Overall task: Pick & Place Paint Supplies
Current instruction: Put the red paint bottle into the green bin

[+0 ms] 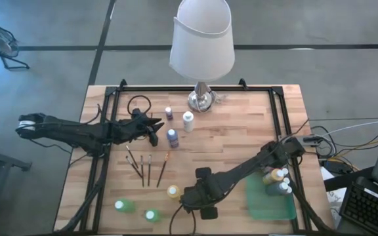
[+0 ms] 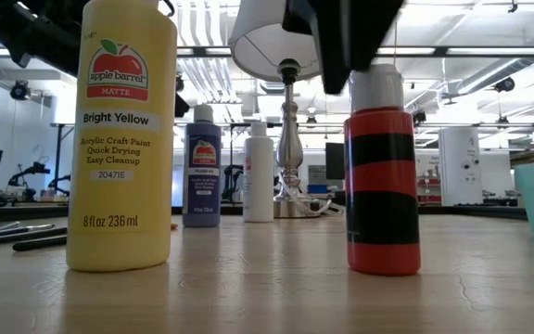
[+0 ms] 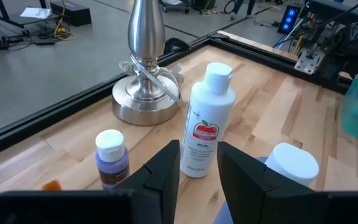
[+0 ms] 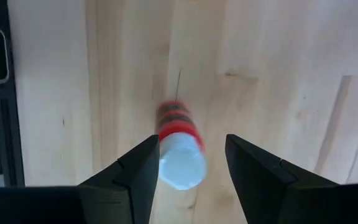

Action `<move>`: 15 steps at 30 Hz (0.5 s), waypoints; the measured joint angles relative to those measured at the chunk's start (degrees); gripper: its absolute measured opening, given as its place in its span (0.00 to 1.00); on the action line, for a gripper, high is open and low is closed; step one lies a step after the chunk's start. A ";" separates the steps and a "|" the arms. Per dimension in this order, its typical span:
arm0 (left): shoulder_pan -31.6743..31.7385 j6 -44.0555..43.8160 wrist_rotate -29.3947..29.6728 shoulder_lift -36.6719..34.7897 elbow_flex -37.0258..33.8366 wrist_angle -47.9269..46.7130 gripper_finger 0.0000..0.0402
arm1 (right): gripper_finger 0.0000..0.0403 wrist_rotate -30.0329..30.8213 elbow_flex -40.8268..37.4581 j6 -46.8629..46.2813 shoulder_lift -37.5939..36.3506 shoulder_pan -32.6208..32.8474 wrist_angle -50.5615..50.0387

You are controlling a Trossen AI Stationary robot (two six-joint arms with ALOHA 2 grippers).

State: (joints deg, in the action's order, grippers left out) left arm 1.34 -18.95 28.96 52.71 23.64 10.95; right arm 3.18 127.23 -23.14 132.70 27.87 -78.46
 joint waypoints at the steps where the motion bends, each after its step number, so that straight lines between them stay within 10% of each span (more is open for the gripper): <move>1: 0.00 0.00 0.01 0.00 0.00 0.00 0.28 | 0.43 -0.01 -0.51 0.00 0.00 0.03 -0.01; 15: 0.02 -0.15 -0.02 0.00 0.00 -0.08 0.28 | 0.46 -0.45 -1.70 -0.50 0.00 0.03 -0.20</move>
State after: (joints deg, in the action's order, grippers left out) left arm 1.37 -19.09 28.95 52.71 23.64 10.87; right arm 2.73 125.54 -23.64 132.70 27.90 -78.65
